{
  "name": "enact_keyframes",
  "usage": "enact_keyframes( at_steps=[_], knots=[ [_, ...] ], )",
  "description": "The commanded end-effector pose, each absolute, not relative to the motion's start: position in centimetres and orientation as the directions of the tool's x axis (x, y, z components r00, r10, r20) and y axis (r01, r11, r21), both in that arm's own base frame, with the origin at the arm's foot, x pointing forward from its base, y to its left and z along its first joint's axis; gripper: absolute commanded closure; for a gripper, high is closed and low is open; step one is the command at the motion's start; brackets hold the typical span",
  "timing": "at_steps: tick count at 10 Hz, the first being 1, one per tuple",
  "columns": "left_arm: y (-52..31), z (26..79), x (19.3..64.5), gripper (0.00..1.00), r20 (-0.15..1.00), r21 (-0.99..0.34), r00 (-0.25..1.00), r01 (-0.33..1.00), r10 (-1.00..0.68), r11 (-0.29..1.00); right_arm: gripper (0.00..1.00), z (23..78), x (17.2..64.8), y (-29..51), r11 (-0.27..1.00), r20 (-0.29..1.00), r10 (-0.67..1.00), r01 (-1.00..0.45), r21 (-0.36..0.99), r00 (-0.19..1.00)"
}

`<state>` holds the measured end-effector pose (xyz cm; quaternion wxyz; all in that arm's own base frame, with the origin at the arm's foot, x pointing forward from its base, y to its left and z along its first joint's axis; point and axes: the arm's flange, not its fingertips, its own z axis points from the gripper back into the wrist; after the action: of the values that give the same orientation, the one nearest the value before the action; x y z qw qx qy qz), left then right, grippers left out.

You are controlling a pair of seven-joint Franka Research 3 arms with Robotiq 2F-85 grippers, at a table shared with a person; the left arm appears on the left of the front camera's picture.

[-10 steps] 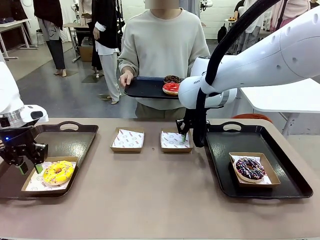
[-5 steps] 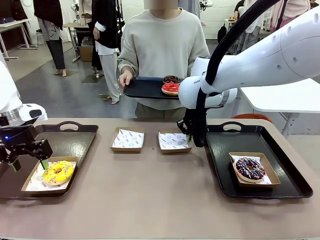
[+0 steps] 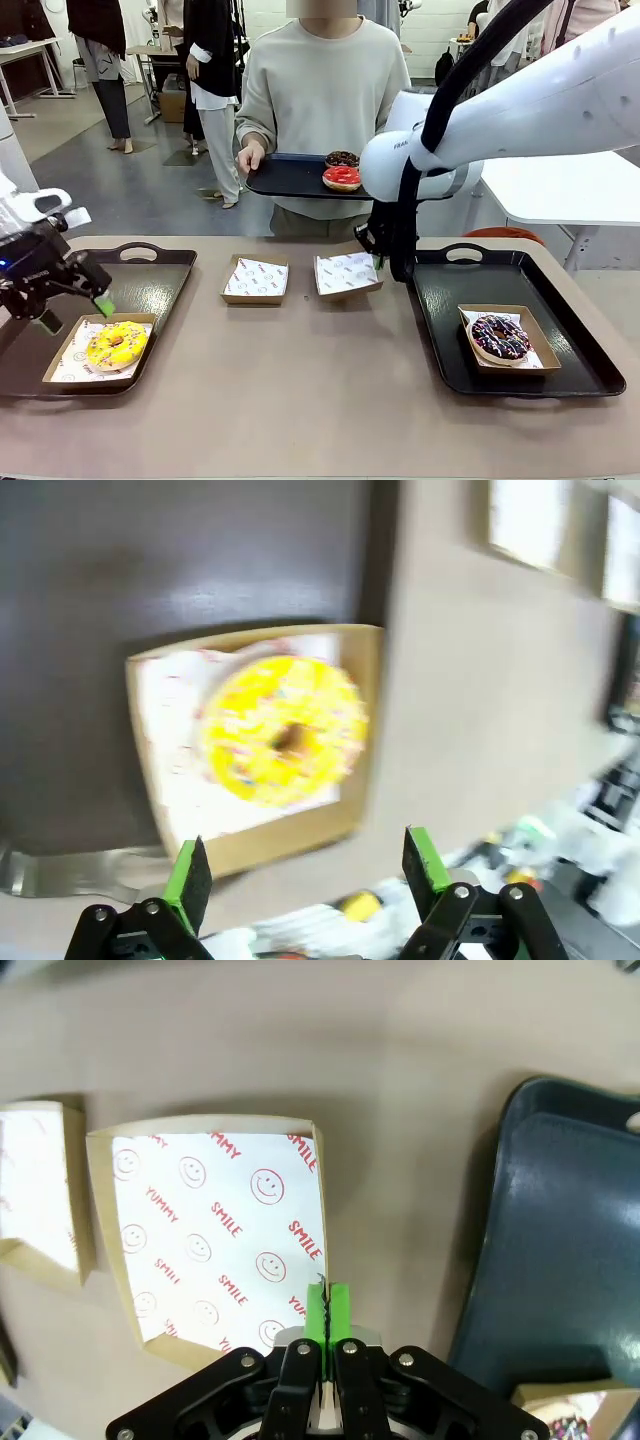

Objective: Individually package the donuts and arrange them on the tray.
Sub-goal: Place the picked Paper togo box on the Handle tray while simultaneously picking up another Paper togo box from the table with the other hand.

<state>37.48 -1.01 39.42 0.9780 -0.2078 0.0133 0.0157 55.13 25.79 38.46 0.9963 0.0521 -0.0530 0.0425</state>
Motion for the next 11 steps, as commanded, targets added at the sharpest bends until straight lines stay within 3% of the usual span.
enact_keyframes(
  at_steps=[1, 6, 11],
  knots=[
    [1.9, 41.2, 34.7, 0.0, -0.026, -0.683, 1.0, -0.014, -0.005, 0.73, 1.0, 42.0, 53.5, 25.2, 0.988, 0.124, 0.077, -0.092, 0.121, 0.989],
    [9.8, 42.5, 30.1, 0.0, 0.047, -0.894, 0.995, 0.005, 0.083, 0.448, 1.0, 48.7, 54.5, 26.6, 0.996, 0.102, 0.058, -0.066, 0.068, 0.993],
    [15.9, 38.8, 27.5, 0.0, 0.038, -0.959, 0.976, -0.024, 0.214, 0.283, 1.0, 48.8, 56.3, 27.4, 0.998, 0.057, 0.018, -0.021, 0.057, 0.998]
  ],
)
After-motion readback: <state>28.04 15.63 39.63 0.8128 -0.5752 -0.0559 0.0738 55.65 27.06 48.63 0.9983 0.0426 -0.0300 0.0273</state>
